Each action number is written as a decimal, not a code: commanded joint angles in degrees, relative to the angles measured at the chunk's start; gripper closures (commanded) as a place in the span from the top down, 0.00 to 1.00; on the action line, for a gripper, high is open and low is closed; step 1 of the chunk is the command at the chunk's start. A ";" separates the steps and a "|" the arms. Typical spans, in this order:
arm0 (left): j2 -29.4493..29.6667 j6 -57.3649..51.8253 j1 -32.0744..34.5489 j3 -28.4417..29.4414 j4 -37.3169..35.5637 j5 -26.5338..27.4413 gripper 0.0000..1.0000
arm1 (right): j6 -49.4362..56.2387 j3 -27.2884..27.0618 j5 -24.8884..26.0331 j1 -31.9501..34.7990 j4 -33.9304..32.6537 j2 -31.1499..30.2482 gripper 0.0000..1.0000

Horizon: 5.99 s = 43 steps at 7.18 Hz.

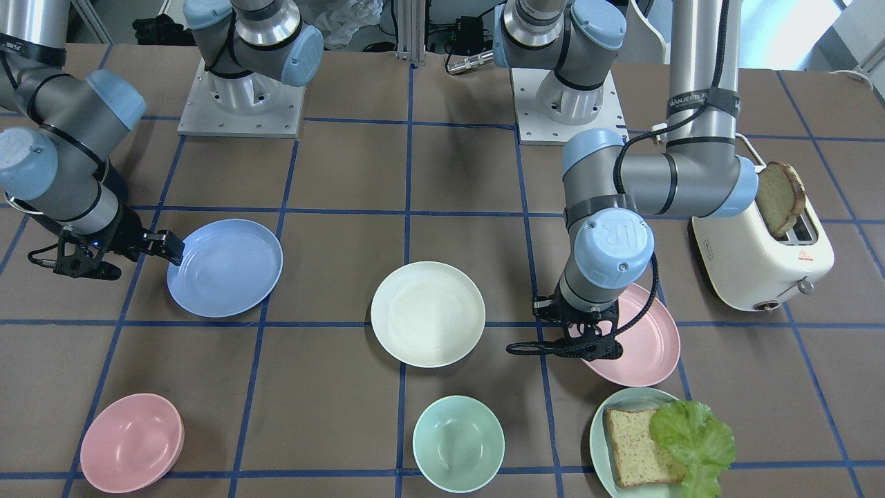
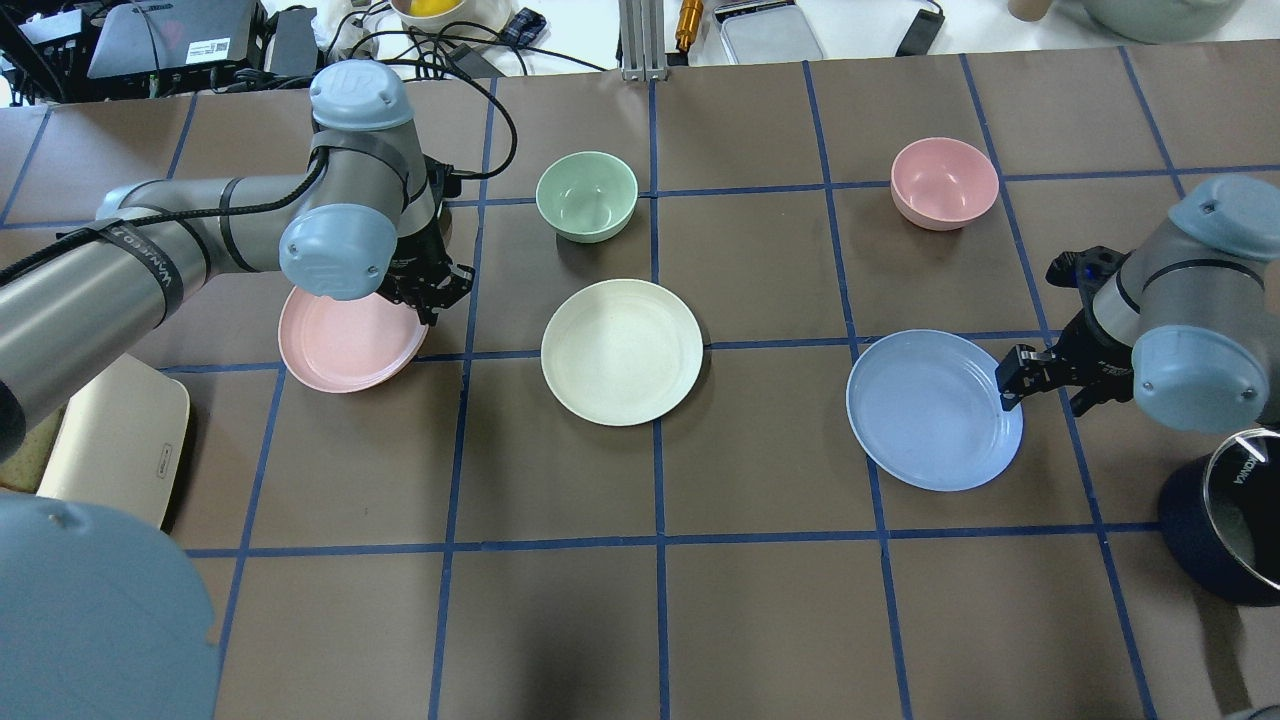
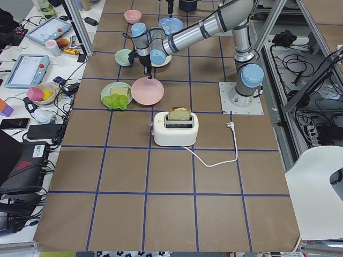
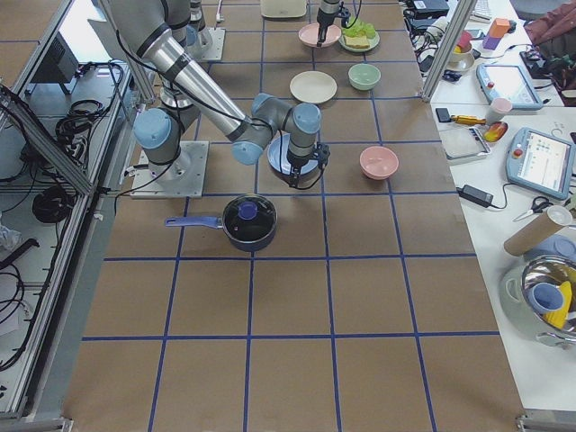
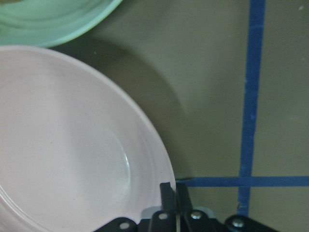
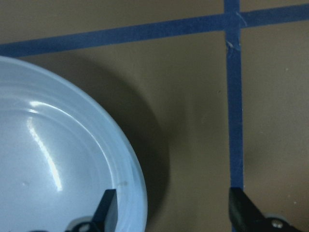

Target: Stack three plates with pink and blue

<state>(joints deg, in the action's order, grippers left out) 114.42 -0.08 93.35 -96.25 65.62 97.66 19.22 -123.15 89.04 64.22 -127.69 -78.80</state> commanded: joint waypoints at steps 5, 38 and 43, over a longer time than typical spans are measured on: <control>7.65 14.92 21.41 14.23 1.43 -1.33 0.00 | 0.03 -0.95 -2.47 -0.24 -0.36 0.49 0.66; -25.74 2.09 -3.09 4.40 24.20 -6.43 1.00 | -39.33 26.85 -3.36 35.05 11.06 7.25 1.00; -24.16 5.35 0.16 4.58 22.27 -6.60 1.00 | -10.60 44.75 3.86 26.66 38.65 -2.64 1.00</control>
<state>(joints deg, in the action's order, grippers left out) 89.81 4.17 92.53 -91.73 88.20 91.13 6.21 -78.95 92.74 91.39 -91.79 -76.86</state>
